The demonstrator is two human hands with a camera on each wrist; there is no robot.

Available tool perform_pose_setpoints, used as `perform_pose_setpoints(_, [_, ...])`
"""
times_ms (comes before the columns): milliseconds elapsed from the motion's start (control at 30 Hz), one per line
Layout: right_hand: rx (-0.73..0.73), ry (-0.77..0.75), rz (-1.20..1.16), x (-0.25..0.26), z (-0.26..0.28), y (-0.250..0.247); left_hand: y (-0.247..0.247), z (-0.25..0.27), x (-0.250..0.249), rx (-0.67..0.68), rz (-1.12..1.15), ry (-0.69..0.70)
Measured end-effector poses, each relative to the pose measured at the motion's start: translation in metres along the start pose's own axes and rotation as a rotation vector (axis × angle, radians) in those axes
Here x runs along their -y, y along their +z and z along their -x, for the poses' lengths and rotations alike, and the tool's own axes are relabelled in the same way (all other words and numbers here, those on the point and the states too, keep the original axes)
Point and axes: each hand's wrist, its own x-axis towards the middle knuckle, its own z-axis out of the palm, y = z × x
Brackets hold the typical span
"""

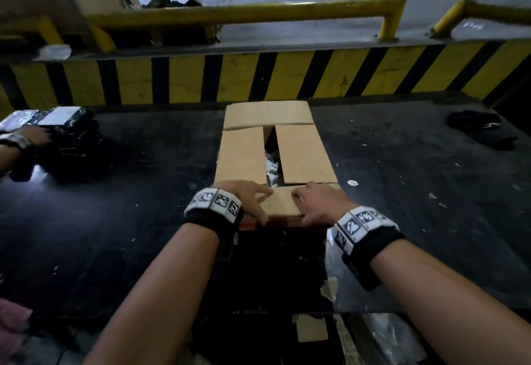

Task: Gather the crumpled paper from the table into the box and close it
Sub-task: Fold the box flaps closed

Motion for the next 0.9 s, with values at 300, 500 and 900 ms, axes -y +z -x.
perform_pose_setpoints(300, [-0.564, 0.079, 0.041, -0.004, -0.067, -0.055, -0.056, -0.016, 0.008, -0.721, -0.027, -0.134])
perform_pose_setpoints(500, [-0.293, 0.139, -0.071, -0.018, -0.138, -0.046, -0.053, -0.091, 0.043, -0.622, -0.041, -0.181])
perform_pose_setpoints(900, [0.173, 0.16, -0.277, -0.043, -0.217, -0.041, -0.126, -0.227, 0.136, -0.332, 0.201, -0.313])
